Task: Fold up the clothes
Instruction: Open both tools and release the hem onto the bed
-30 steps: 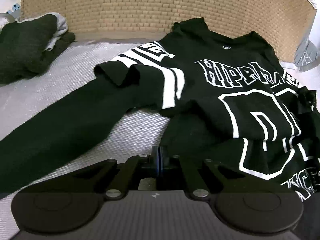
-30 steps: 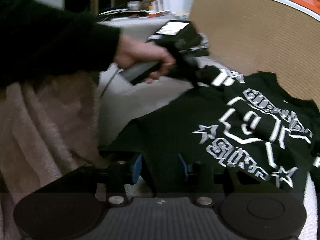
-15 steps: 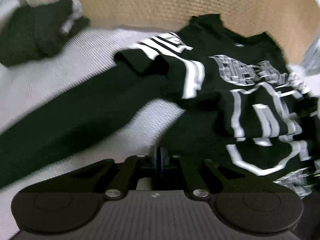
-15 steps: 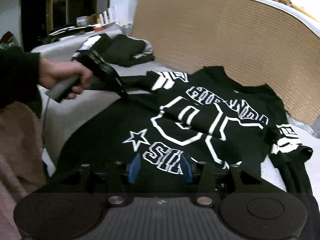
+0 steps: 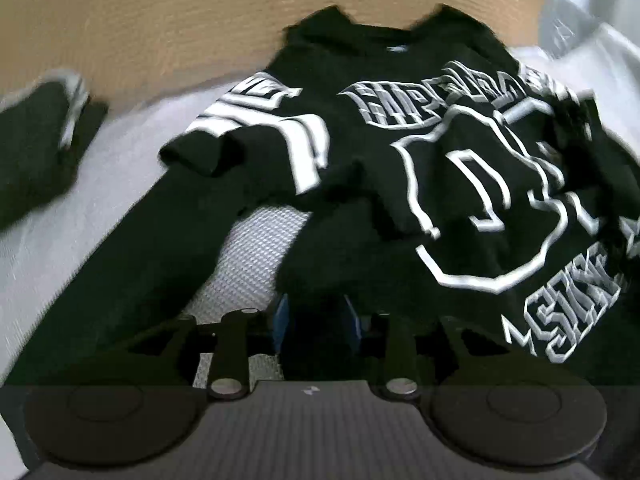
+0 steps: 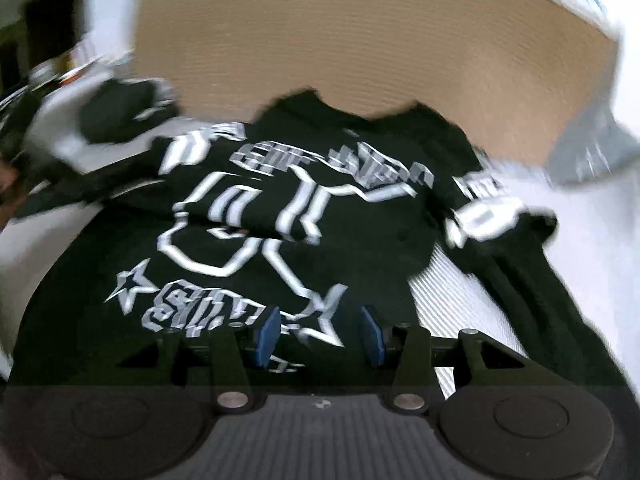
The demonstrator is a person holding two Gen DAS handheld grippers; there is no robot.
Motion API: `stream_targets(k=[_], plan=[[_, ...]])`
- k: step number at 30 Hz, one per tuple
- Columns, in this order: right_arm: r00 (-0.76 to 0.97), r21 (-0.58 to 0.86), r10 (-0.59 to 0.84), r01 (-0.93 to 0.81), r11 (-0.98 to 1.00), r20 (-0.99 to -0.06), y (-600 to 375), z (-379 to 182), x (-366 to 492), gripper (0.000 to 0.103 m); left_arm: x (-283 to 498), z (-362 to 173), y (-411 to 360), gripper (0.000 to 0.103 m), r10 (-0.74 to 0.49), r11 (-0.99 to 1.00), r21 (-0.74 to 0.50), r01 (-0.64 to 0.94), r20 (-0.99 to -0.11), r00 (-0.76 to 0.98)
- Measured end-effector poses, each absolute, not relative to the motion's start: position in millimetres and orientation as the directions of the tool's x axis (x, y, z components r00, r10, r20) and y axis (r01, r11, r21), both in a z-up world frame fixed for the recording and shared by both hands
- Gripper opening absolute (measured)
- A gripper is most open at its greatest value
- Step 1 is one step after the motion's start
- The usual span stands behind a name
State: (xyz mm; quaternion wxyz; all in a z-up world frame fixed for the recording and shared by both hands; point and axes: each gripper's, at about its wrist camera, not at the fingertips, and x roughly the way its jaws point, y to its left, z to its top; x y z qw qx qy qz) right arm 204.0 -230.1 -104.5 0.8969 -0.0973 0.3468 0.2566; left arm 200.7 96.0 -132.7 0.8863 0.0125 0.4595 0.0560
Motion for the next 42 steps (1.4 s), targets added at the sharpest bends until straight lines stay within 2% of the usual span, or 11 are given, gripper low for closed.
stream_targets(k=[2, 4, 6, 8, 12, 15, 18, 23, 29, 36, 42], plan=[[0.668, 0.036, 0.358, -0.445, 0.895, -0.652, -233.4, -112.6, 215.7, 0.048, 196.7, -132.0, 86.8, 0.038, 0.103, 0.992, 0.036, -0.121, -0.788, 0.607], [0.693, 0.04, 0.327, -0.396, 0.918, -0.642, -227.7, -122.3, 224.9, 0.049, 195.8, -133.4, 74.5, 0.052, 0.099, 0.985, -0.017, -0.173, -0.76, 0.642], [0.717, 0.043, 0.323, -0.38, 0.924, -0.618, -220.2, -134.3, 231.6, 0.056, 194.8, -137.7, 59.7, 0.059, 0.097, 0.973, -0.073, -0.218, -0.731, 0.675], [0.733, 0.005, 0.295, -0.369, 0.929, -0.613, -211.3, -145.8, 233.4, 0.058, 197.1, -148.1, 42.5, 0.059, 0.096, 0.967, -0.093, -0.238, -0.73, 0.677], [0.747, 0.03, 0.291, -0.342, 0.939, -0.597, -210.4, -160.6, 233.5, 0.07, 192.4, -183.8, 20.3, 0.068, 0.136, 0.937, -0.124, -0.326, -0.729, 0.671], [0.755, 0.062, 0.298, -0.325, 0.944, -0.584, -211.8, -169.8, 233.9, 0.072, 181.3, -204.2, -5.0, 0.091, 0.206, 0.956, -0.033, -0.292, -0.635, 0.745], [0.761, 0.075, 0.303, -0.32, 0.945, -0.574, -210.9, -176.9, 234.2, 0.077, 180.3, -211.8, -9.4, 0.096, 0.208, 0.963, -0.012, -0.27, -0.604, 0.769], [0.765, 0.02, 0.287, -0.338, 0.941, -0.577, -198.7, -182.4, 234.3, 0.086, 178.5, -215.7, -7.1, 0.099, 0.21, 0.963, -0.021, -0.27, -0.572, 0.793], [0.765, 0.062, 0.309, -0.334, 0.941, -0.565, -201.5, -186.4, 240.7, 0.091, 182.0, -221.5, -8.1, 0.099, 0.236, 0.958, -0.005, -0.285, -0.546, 0.804], [0.747, 0.078, 0.328, -0.349, 0.934, -0.579, -197.4, -190.1, 251.7, 0.103, 185.9, -224.2, -10.5, 0.099, 0.258, 0.955, 0.015, -0.296, -0.534, 0.805], [0.742, 0.091, 0.331, -0.345, 0.934, -0.583, -198.3, -189.1, 255.5, 0.103, 189.7, -224.9, -7.9, 0.1, 0.254, 0.955, 0.005, -0.298, -0.533, 0.807]])
